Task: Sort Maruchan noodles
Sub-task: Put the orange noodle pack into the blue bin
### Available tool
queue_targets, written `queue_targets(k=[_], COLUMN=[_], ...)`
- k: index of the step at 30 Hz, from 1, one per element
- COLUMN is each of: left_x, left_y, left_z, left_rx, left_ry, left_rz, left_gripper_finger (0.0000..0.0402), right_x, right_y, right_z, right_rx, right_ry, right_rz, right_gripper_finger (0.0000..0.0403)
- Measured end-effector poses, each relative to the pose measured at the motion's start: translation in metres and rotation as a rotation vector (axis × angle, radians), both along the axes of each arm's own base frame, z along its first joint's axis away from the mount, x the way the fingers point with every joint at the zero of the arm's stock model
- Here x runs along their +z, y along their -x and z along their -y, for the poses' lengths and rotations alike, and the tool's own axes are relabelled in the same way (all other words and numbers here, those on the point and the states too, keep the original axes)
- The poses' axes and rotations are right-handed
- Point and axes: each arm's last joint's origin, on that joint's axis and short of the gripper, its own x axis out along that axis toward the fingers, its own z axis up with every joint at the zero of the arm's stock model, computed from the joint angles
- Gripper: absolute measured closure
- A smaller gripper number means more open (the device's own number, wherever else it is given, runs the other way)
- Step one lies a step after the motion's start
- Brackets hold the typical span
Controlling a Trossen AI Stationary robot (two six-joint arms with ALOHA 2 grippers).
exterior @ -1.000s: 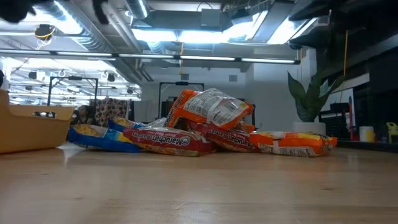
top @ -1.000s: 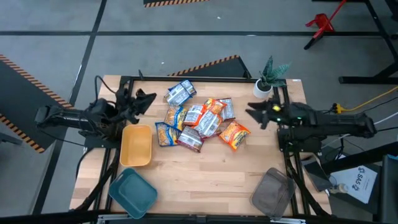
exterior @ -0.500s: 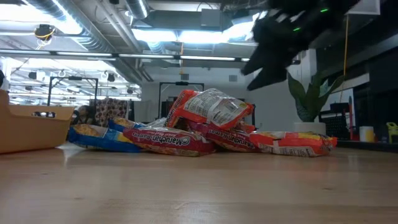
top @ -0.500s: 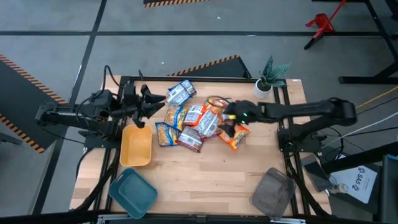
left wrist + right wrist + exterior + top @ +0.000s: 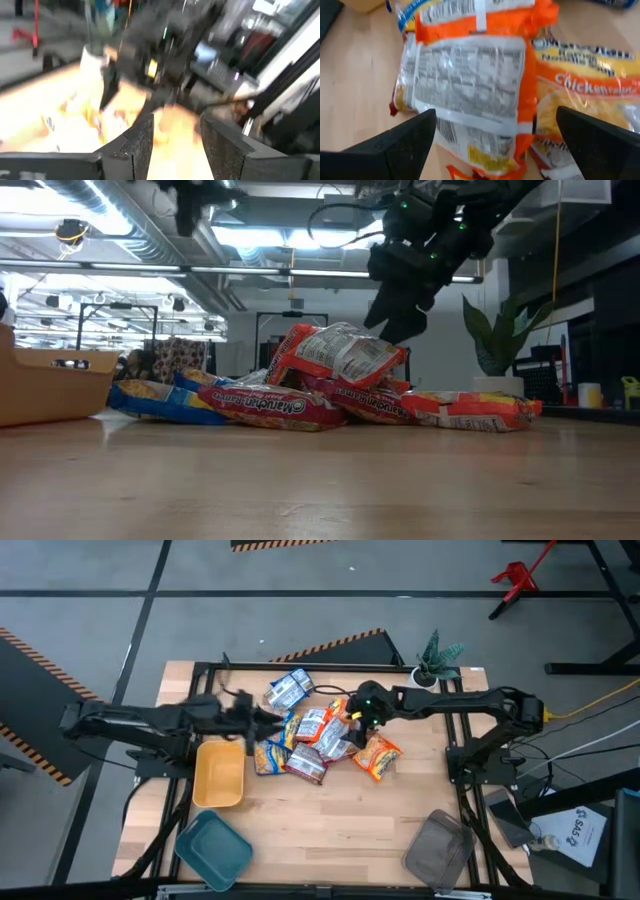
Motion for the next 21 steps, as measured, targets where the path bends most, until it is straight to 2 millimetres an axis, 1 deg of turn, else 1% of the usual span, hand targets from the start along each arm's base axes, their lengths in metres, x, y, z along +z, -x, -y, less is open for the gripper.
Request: queue_targets(k=[3, 8, 11, 14, 21], left_x=[-0.013, -0.046, -0.064, -0.081, -0.108], left_y=[-0.024, -0.064, -0.08, -0.09, -0.102], left_z=[0.0, -0.007, -0.009, -0.009, -0.01], left_rx=[-0.042, -0.072, -0.121, -0.147, -0.161], left_ry=[0.008, 0.023, 0.029, 0.008, -0.032], left_rz=[-0.025, -0.089, -0.112, -0.167, -0.257], left_gripper_finger=[0.0246, 0.0246, 0.0247, 0.0247, 0.0247], right_x=[0.0, 0.001, -0.001, -0.002, -0.002], right_y=[0.003, 0.006, 0.009, 0.01, 0.01], right_z=[0.0, -0.001, -0.002, -0.002, -0.003], right_rx=[-0.034, -0.095, -0.124, -0.136, -0.124], right_ry=[-0.014, -0.054, -0.086, -0.11, -0.123], right_rz=[-0.028, -0.052, -0.087, -0.097, -0.093], right_gripper_finger=[0.0003, 0.0003, 0.0003, 0.0003, 0.0003])
